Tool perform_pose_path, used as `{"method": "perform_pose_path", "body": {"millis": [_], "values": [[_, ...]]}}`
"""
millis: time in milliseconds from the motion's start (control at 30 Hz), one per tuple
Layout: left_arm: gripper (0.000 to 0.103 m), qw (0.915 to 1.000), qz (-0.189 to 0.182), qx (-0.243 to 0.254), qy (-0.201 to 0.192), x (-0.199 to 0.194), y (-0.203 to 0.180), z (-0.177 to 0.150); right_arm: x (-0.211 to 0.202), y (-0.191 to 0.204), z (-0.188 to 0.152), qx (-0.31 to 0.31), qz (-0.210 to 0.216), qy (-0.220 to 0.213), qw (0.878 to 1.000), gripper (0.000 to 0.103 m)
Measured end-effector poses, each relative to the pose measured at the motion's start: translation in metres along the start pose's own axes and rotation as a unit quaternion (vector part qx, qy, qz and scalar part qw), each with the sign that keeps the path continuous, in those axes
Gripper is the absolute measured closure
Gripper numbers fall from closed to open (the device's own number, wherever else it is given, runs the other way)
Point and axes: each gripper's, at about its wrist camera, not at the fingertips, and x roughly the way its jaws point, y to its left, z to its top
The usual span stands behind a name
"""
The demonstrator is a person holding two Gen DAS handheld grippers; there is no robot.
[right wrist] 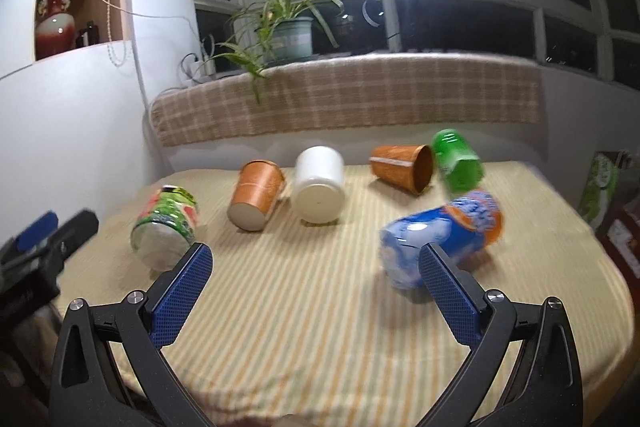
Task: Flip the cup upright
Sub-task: 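Move the right tool to the upside-down orange cup and close around it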
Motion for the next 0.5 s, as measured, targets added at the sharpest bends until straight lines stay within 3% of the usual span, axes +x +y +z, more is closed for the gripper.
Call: {"method": "perform_pose_path", "body": {"millis": [500], "values": [[0.0, 0.9975, 0.057, -0.018, 0.039, -0.01, 0.059, -0.033, 0.105, 0.035, 0.051, -0.006, 0.091, 0.119, 0.989, 0.001]]}}
